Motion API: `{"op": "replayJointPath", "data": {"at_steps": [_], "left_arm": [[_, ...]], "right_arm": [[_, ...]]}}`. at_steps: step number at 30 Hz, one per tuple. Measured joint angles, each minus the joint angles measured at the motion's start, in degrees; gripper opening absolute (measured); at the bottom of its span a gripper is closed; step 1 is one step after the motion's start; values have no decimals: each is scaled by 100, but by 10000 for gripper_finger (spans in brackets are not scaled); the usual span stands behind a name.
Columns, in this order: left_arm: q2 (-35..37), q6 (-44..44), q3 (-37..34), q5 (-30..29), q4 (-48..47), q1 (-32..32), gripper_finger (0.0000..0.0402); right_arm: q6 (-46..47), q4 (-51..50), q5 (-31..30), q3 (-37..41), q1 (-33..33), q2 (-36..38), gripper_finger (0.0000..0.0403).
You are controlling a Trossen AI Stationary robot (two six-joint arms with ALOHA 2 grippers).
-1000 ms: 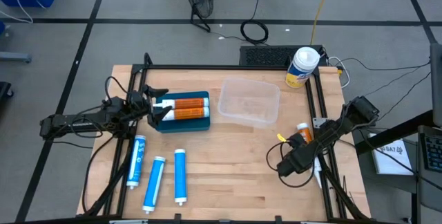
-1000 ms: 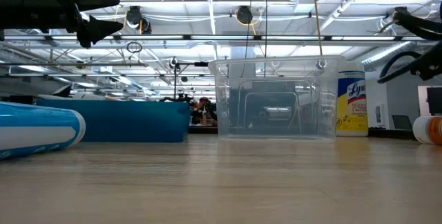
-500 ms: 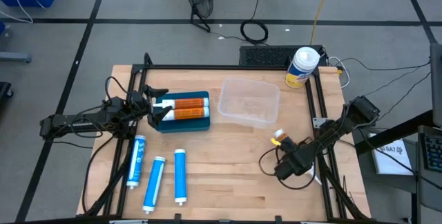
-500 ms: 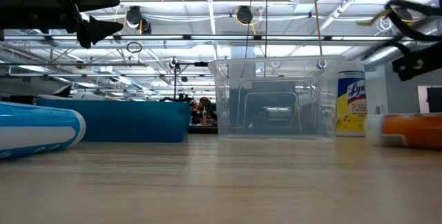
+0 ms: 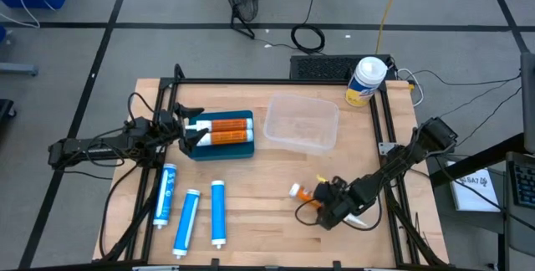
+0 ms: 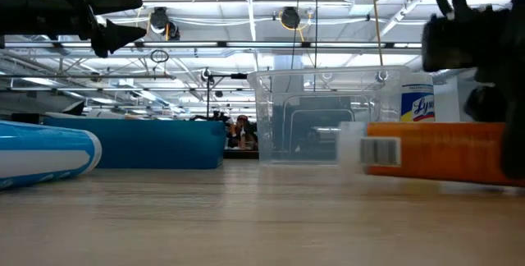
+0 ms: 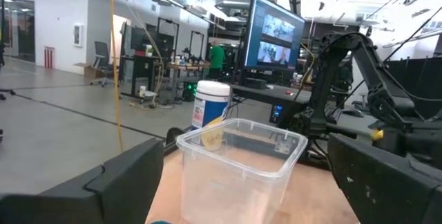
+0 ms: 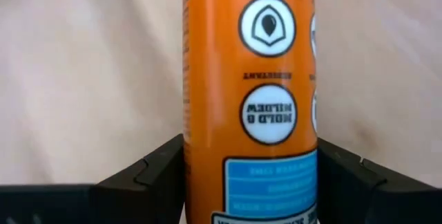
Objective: Pick & place silicon tubes, Sealant and Lysol wipes
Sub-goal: Put the orange sealant into the transparent bin
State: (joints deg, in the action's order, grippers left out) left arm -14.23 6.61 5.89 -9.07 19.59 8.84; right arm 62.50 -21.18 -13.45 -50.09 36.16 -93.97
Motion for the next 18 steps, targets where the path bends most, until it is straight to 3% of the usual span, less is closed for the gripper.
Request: {"op": "replayJointPath", "data": {"at_steps": [6,10,18], "left_arm": [[-1,2,0,-1,-8,1,397],[-1,2,0,-1,-8,0,397],[-1,4,0,-1,-28,2,397]], "right_arm": [[-1071,897,-174,-35,-126,-560,237],[-1927,1718,-612,-41,-277,-968,235],[-3491,3202,-537,-23,-578,-998,203]]}}
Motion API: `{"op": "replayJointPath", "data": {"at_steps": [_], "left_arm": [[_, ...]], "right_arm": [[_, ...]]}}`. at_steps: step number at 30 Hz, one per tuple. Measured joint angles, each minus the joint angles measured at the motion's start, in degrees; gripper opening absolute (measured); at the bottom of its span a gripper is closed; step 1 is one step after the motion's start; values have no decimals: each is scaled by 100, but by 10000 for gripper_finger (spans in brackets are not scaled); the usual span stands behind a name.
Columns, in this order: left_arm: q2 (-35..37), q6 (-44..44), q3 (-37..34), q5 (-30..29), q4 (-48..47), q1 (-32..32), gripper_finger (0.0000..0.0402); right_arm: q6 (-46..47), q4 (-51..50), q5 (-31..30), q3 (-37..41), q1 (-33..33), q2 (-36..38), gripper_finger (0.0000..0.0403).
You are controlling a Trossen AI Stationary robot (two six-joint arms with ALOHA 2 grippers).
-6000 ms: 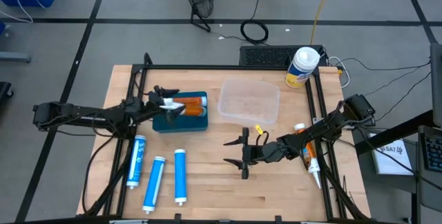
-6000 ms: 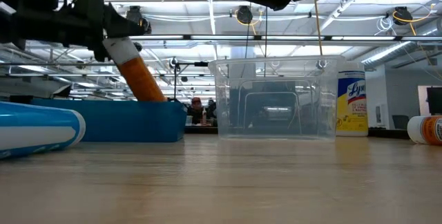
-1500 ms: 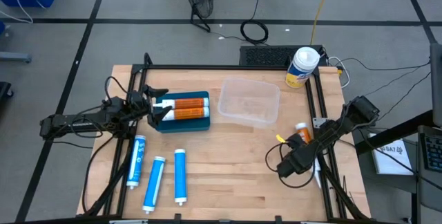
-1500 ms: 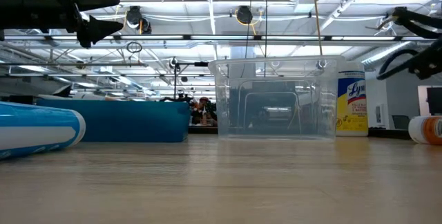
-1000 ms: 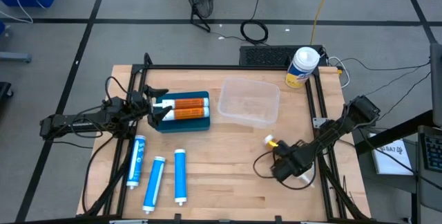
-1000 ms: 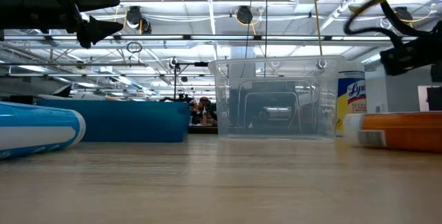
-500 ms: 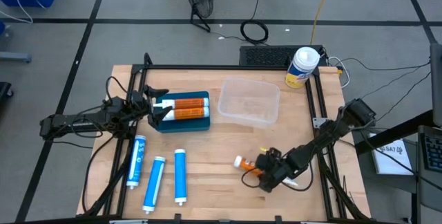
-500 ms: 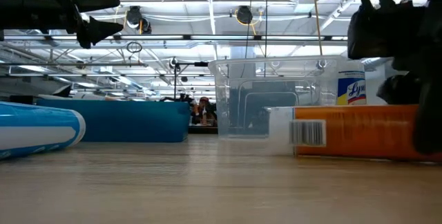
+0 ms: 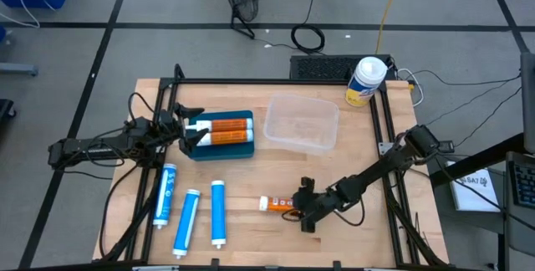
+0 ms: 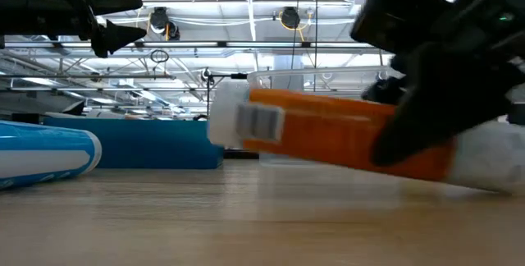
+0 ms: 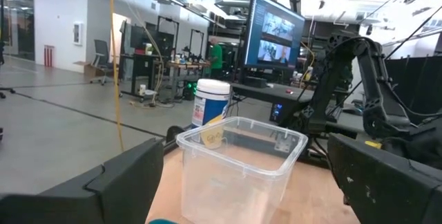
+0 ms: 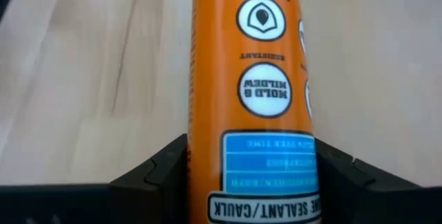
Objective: Pick & place silicon tubes, Sealant and Lysol wipes
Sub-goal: Put the orange sealant into the transparent bin
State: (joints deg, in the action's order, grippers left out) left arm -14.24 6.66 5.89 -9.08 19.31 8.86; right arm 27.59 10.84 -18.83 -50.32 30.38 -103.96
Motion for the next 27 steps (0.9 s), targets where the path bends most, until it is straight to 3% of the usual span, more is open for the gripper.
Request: {"op": "replayJointPath", "data": {"at_steps": [8,27], "left_arm": [[0,0,0,1,-32,-2,397],[0,-37,0,0,-24,0,397]], "right_arm": [[-1571,1469,-29,16,1,106,204],[-2179,2362,420,15,-269,128,201]]}}
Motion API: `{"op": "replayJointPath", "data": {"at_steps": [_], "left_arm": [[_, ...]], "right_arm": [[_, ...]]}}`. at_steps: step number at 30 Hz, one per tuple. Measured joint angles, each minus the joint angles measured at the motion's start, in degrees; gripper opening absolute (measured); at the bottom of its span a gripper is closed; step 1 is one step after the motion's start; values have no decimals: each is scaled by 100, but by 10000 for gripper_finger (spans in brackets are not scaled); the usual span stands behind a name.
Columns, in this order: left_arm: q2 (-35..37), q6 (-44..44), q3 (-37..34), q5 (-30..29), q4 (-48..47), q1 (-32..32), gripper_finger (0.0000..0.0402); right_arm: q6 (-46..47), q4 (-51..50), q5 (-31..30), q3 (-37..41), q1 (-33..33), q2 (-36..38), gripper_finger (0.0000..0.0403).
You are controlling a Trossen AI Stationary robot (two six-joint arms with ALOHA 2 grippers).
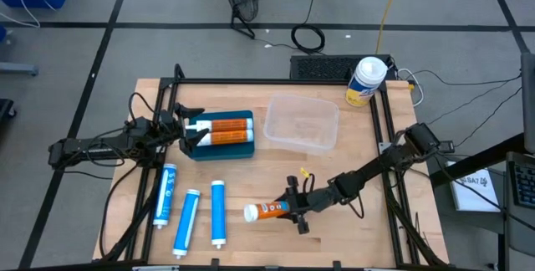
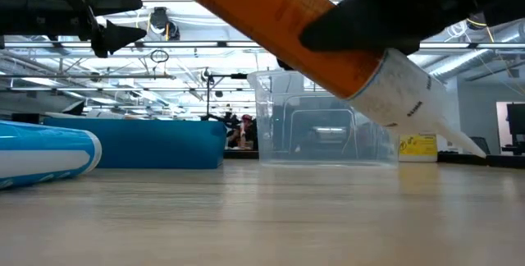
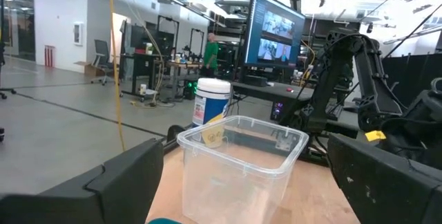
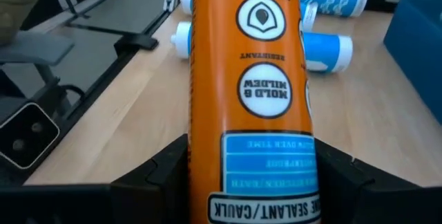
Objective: Pick & place silicon tubes, Sealant and Lysol wipes
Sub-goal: Put the orange sealant into the transparent bin
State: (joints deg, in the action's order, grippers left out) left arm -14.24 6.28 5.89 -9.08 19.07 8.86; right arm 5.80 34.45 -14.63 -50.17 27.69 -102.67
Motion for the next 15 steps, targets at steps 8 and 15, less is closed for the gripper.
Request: {"op": "replayJointPath", "data": {"at_steps": [8,15], "left_arm": [[2,-7,0,2,7,0,397],[2,-3,0,2,2,0,397]], "right_arm": [[-116,416,438,0,-191,0,201],[-287,759,595,-2,-333,9,201]]}}
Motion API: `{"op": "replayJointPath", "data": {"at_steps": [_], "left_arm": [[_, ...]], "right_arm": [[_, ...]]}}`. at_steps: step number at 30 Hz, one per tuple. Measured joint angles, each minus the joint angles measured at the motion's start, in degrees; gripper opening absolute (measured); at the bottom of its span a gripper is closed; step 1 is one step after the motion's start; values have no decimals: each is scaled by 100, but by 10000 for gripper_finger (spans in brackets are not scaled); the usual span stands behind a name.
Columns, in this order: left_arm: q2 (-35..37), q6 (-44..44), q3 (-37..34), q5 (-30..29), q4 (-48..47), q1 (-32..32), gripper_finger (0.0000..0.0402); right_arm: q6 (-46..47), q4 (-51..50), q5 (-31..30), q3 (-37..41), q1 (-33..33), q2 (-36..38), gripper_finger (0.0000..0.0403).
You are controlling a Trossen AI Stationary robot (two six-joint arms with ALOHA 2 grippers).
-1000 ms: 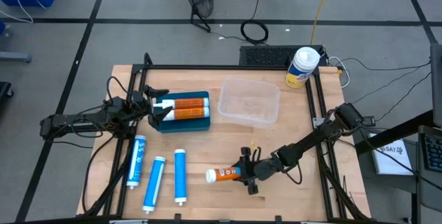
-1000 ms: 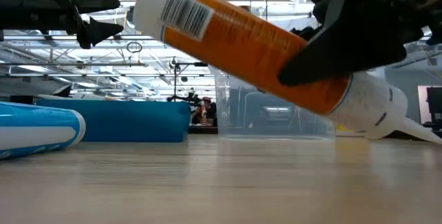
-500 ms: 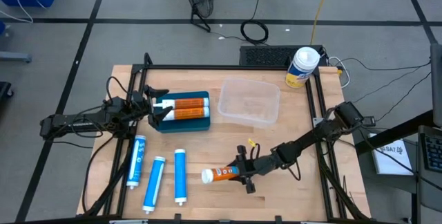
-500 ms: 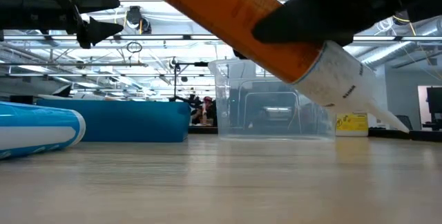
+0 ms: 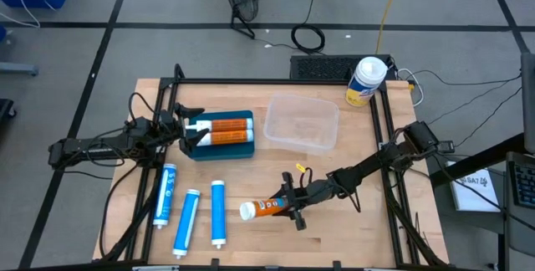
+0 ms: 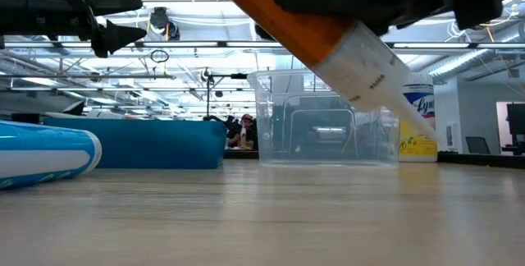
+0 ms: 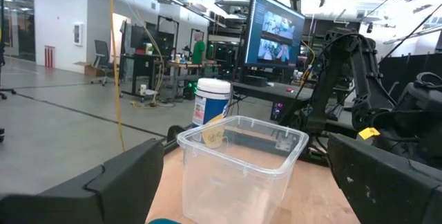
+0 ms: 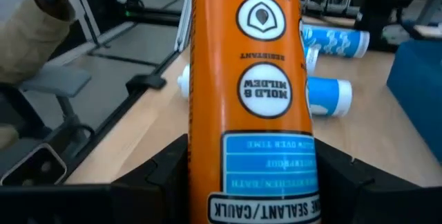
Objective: Pick & place silicon tubes, Sealant and Lysol wipes
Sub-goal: Put the orange sealant into the transparent bin
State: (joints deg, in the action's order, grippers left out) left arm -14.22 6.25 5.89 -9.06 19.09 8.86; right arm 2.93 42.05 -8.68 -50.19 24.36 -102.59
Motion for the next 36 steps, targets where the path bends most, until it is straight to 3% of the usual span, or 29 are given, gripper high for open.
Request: {"op": "replayJointPath", "data": {"at_steps": [10,18,36], "left_arm": [[-212,492,-2,826,-191,-2,397],[-1133,556,-2,971,491,-84,397],[-3879,-1231,16,911,3633,-1146,397]], "right_arm": [[-369,740,-19,-4,-352,0,201],[-545,1229,-21,-7,-645,0,201],[-821,1714,-25,-11,-809,9,201]]}}
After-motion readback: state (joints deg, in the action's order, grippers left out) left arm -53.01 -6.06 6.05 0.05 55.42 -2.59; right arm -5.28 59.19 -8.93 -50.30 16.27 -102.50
